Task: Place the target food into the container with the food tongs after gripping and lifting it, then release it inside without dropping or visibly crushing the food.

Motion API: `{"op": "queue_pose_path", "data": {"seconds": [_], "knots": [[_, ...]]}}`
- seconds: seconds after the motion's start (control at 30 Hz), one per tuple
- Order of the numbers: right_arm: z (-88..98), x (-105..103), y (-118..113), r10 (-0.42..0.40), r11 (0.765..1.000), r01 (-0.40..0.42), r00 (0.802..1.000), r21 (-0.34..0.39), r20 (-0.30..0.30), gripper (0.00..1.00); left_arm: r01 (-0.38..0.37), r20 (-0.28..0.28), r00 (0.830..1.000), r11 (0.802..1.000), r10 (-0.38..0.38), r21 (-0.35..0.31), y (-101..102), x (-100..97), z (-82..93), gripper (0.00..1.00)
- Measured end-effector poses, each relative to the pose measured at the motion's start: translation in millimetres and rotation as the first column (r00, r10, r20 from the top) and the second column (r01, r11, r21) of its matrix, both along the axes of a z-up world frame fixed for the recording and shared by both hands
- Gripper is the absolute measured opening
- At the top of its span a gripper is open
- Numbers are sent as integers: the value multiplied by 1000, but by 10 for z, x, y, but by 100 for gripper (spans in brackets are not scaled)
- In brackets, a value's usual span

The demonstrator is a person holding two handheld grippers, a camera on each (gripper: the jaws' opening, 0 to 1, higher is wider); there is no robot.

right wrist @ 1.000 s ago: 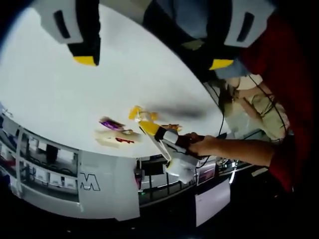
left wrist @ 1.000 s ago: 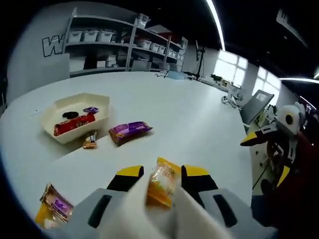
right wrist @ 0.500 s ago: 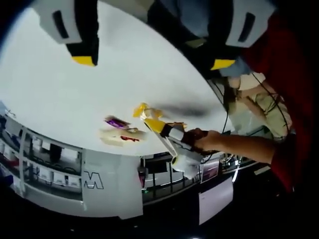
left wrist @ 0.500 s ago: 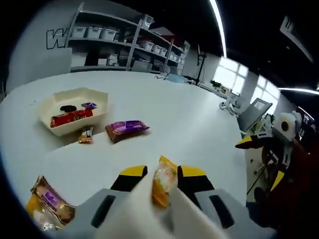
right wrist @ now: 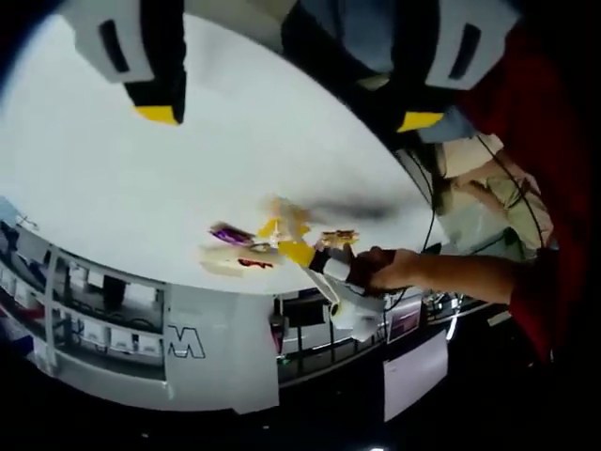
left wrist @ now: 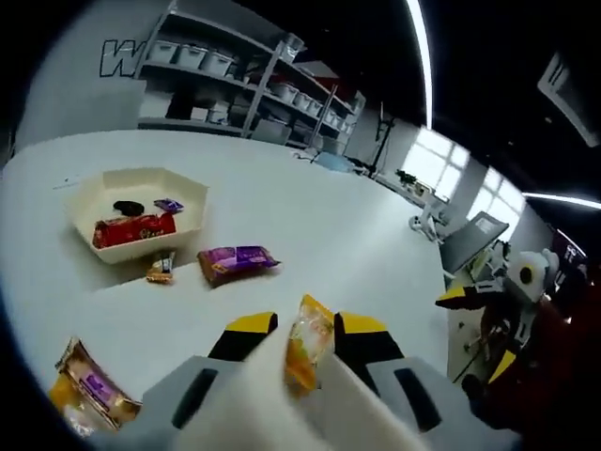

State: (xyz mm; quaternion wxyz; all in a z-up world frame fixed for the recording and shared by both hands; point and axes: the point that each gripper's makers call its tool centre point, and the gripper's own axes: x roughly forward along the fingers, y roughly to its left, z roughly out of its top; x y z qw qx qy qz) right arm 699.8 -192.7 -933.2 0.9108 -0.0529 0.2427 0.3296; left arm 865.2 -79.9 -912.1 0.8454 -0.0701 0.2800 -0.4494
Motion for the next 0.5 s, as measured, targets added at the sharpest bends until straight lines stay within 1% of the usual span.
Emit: {"op": "queue_pose_path", "data": {"seconds": [0.07, 0.1, 0.13, 0.17, 0.3, 0.37, 0.4, 0.5], "knots": [[-5, -3, -6, -1, 1000, 1, 1000, -2, 0, 90, -1, 6, 1000, 1000, 1, -6, -3, 37, 54, 21], [-6, -6, -12, -1, 1000, 1, 1000, -2, 1, 90, -4, -12, 1000, 1000, 4, -11, -1, 58, 81, 21], [-6, -8, -19, -3, 1000, 3, 1000, 0, 1, 90, -9, -15, 1000, 1000, 9, -9, 7, 73, 99, 21], [-7, -11, -35, -6, 1000, 6, 1000, 3, 0, 90, -17, 9, 1000, 1000, 17, -8, 24, 120, 144, 21], [-7, -19, -82, -16, 1000, 16, 1000, 18, 2, 90, -32, 17, 999, 999, 32, 0, 79, 240, 243, 21], [-25, -15, -93, -19, 1000, 19, 1000, 25, -4, 90, -44, 35, 998, 999, 44, 17, 123, 325, 284, 21], [-29, -13, -93, -19, 999, 19, 1000, 27, -6, 90, -48, 34, 998, 999, 47, 19, 139, 354, 300, 21], [-22, 18, -113, -22, 999, 23, 1000, 27, -7, 90, -70, 38, 997, 997, 69, 13, 199, 466, 367, 21]]}}
